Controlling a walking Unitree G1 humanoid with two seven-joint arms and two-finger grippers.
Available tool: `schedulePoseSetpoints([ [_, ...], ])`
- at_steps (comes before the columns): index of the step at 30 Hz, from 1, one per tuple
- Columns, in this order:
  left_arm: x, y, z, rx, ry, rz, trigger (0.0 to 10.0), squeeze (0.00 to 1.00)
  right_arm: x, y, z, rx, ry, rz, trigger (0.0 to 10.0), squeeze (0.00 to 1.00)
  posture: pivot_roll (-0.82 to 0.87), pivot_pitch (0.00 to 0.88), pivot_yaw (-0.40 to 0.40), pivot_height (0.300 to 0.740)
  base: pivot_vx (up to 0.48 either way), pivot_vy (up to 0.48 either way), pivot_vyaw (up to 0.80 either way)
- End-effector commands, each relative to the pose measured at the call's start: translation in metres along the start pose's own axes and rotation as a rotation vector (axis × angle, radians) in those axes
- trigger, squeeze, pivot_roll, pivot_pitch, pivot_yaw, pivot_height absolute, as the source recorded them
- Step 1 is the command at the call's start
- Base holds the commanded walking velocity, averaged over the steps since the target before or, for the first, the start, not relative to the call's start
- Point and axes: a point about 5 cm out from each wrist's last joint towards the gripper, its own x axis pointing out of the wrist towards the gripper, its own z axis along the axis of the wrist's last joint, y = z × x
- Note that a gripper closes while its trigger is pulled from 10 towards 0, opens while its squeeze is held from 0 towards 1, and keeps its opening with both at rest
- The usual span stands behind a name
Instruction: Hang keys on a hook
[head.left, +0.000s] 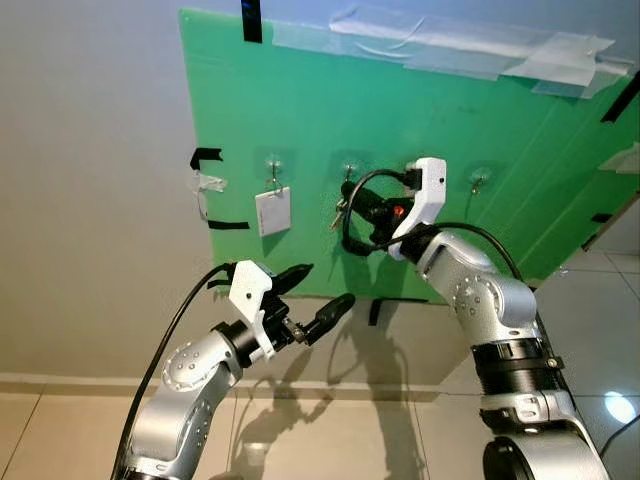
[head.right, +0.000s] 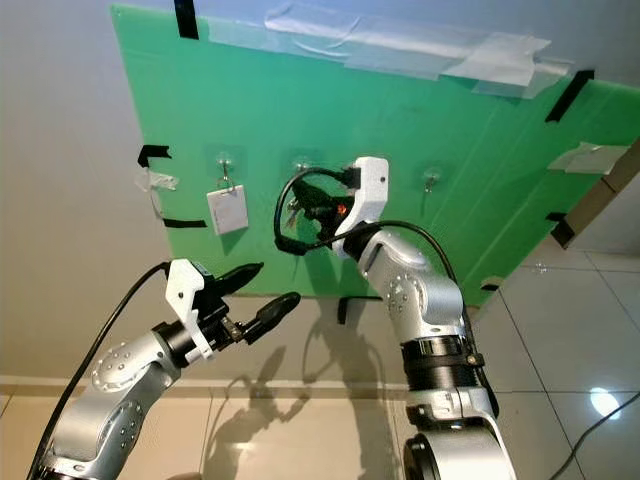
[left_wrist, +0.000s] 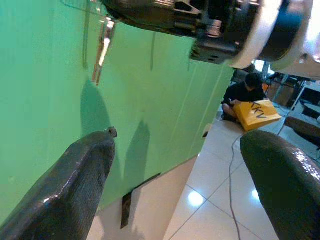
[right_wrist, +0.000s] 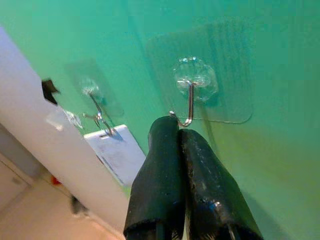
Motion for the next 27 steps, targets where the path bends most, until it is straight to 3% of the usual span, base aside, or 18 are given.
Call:
schedulePoseSetpoints([
  [1, 0.003, 0.000, -0.001, 0.006, 0.006, -0.013, 10.0, 0.00, -0.003, 0.001, 0.006, -0.045, -0.020, 0.011, 10.0, 0.00, 0.06, 0.000, -0.112, 0.740, 0.000, 0.000, 0.00],
  [12, -0.005, 0.008, -0.025, -0.013, 0.037, -0.010, 10.0, 0.00, -0.003, 0.010, 0.010, -0.055, -0.039, 0.056, 10.0, 0.00, 0.05, 0.000, -0.103, 0.740, 0.000, 0.000, 0.00],
  [18, -0.012, 0.027, -0.047, -0.032, 0.076, 0.008, 10.0, 0.00, 0.000, 0.011, 0.010, -0.036, -0.040, 0.065, 10.0, 0.00, 0.06, 0.000, -0.104, 0.740, 0.000, 0.000, 0.00],
  [27, -0.015, 0.025, -0.044, -0.018, 0.047, -0.007, 10.0, 0.00, 0.006, 0.004, 0.011, 0.030, -0.057, 0.021, 10.0, 0.00, 0.07, 0.000, -0.109, 0.740, 0.000, 0.000, 0.00],
])
